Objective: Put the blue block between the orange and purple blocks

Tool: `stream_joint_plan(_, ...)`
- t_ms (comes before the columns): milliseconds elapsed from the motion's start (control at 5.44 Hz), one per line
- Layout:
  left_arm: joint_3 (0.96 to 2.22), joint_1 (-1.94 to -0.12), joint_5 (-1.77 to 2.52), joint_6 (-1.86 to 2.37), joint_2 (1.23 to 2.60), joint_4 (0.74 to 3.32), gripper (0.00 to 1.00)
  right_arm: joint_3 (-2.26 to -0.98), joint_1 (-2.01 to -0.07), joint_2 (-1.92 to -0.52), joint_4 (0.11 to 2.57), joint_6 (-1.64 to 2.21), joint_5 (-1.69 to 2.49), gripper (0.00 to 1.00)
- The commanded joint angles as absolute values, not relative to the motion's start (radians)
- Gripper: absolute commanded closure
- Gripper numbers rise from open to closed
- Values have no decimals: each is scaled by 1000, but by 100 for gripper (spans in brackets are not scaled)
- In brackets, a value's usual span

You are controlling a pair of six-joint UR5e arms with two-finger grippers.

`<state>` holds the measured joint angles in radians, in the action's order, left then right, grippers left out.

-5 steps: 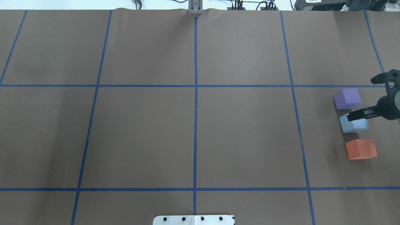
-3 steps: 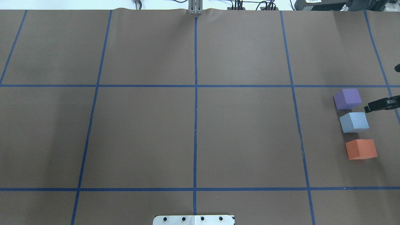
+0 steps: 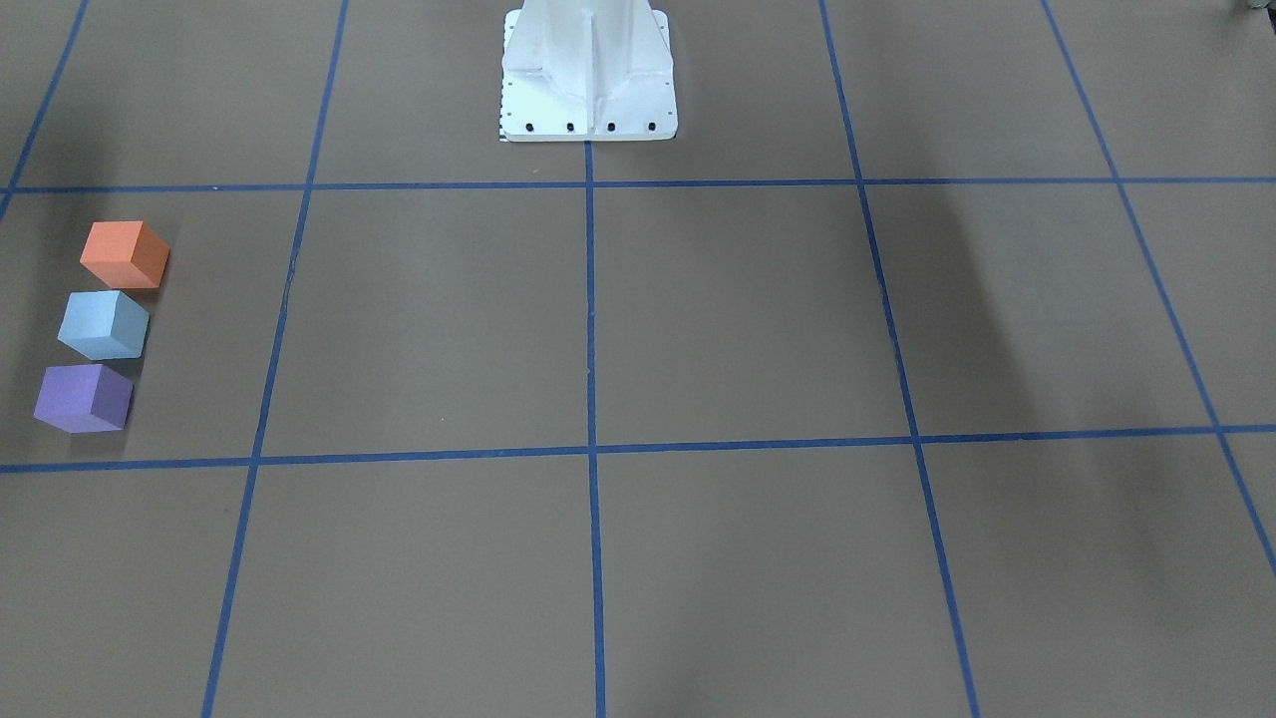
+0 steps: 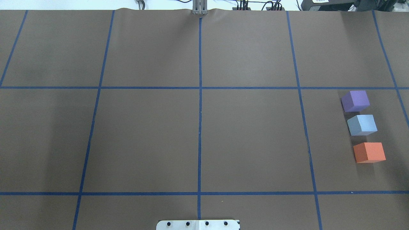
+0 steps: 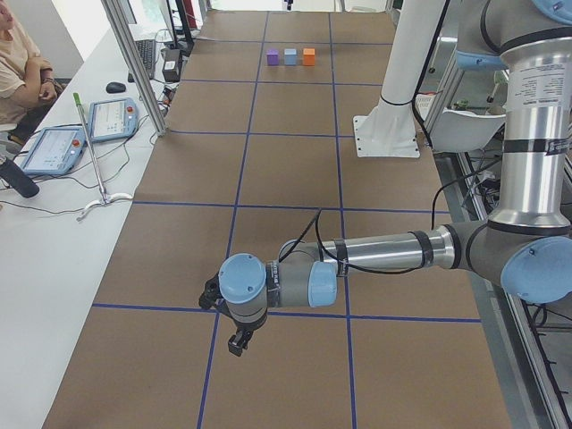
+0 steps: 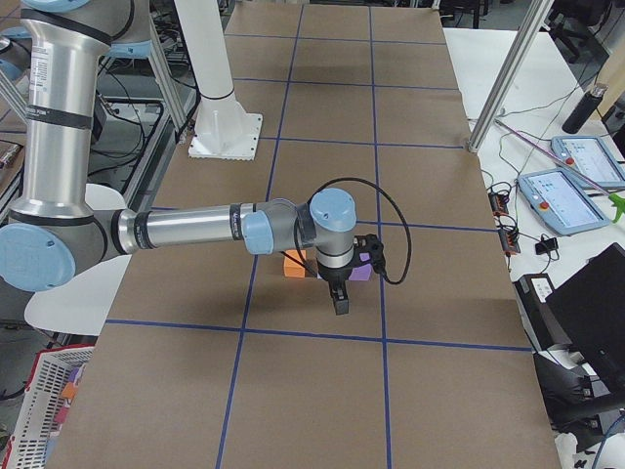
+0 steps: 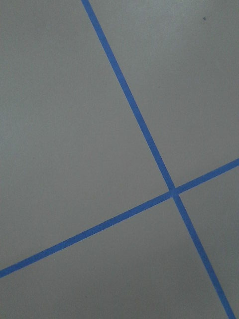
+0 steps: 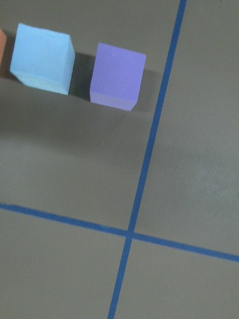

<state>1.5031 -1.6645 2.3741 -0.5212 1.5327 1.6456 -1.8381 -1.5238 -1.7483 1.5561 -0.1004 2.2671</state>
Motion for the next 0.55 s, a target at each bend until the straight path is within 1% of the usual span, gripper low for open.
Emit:
stream_joint_plan(0, 1508, -1667, 2370, -520, 1539, 1623, 0, -1787, -1568, -1795, 1580, -150, 2261, 0)
stream_joint_plan(368, 1520, -1671, 2364, -532, 1528, 1635, 0, -1784, -1568, -1799, 1578, -146, 2263, 0)
